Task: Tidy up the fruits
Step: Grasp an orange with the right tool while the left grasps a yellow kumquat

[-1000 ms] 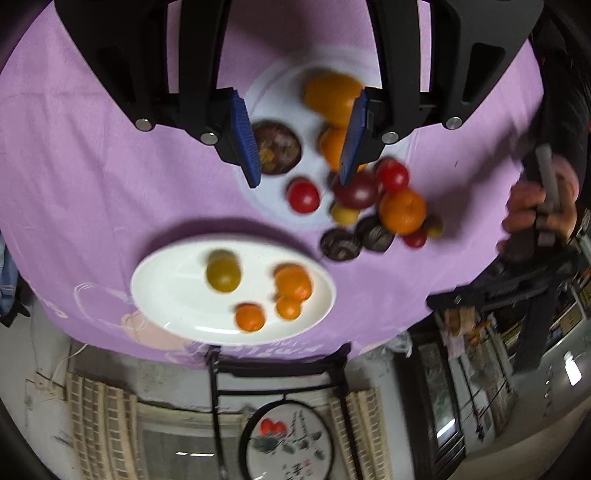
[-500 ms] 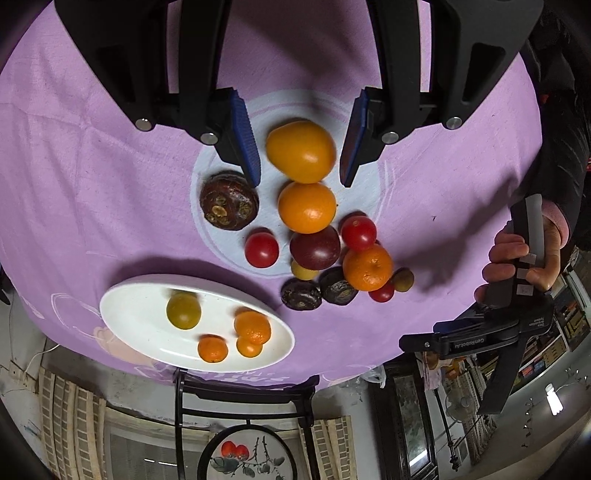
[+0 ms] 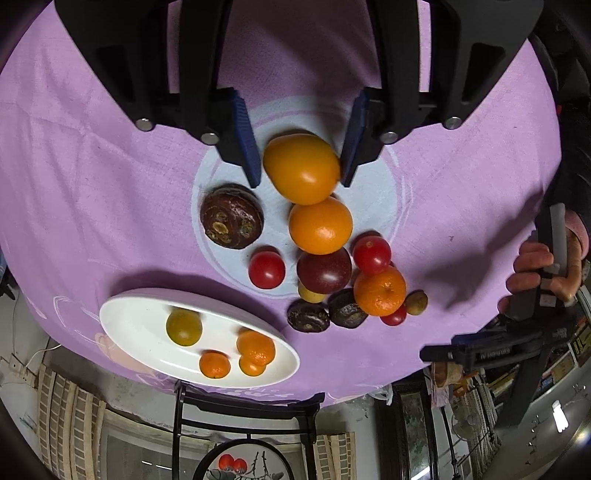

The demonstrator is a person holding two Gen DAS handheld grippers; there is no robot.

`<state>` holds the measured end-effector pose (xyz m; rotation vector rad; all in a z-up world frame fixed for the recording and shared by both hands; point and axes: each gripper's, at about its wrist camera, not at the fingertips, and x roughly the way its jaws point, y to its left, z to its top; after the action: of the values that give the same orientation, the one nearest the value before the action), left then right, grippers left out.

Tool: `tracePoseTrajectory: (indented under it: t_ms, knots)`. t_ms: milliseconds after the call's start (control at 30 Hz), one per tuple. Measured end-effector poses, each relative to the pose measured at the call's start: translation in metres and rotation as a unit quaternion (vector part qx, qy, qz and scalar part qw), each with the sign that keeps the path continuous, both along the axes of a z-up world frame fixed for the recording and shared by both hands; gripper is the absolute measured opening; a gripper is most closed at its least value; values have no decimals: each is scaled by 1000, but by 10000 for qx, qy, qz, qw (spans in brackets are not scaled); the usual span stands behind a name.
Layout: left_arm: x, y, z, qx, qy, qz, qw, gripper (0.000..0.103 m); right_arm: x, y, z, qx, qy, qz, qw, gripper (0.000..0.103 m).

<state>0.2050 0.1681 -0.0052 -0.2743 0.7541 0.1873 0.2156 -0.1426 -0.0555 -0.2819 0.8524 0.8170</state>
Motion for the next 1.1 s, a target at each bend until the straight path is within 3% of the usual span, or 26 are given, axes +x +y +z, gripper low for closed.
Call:
tracePoseTrajectory:
  t_ms: [200, 333, 367, 700, 933, 1100]
  knots:
    - [-4, -26, -12, 207, 214, -972, 9948, 96, 7, -10, 4, 362, 198, -160, 9990, 42]
    - [-2, -45, -20, 605, 404, -1386, 9877, 65, 8, -13, 7, 429, 194, -241, 9986, 42]
    - [-1, -47, -23, 652, 469, -1425, 9865, 60, 8, -13, 7, 435, 202, -247, 9985, 42]
    - [7, -55, -36, 1210, 692, -1400, 9803, 46, 5, -12, 6, 396, 182, -227, 9988, 42]
    - [10, -54, -41, 1173, 804, -1436, 9794, 43, 5, -12, 6, 397, 178, -250, 9987, 42]
    - [11, -56, -41, 1141, 783, -1505, 9789, 35, 5, -12, 6, 386, 179, -234, 9988, 42]
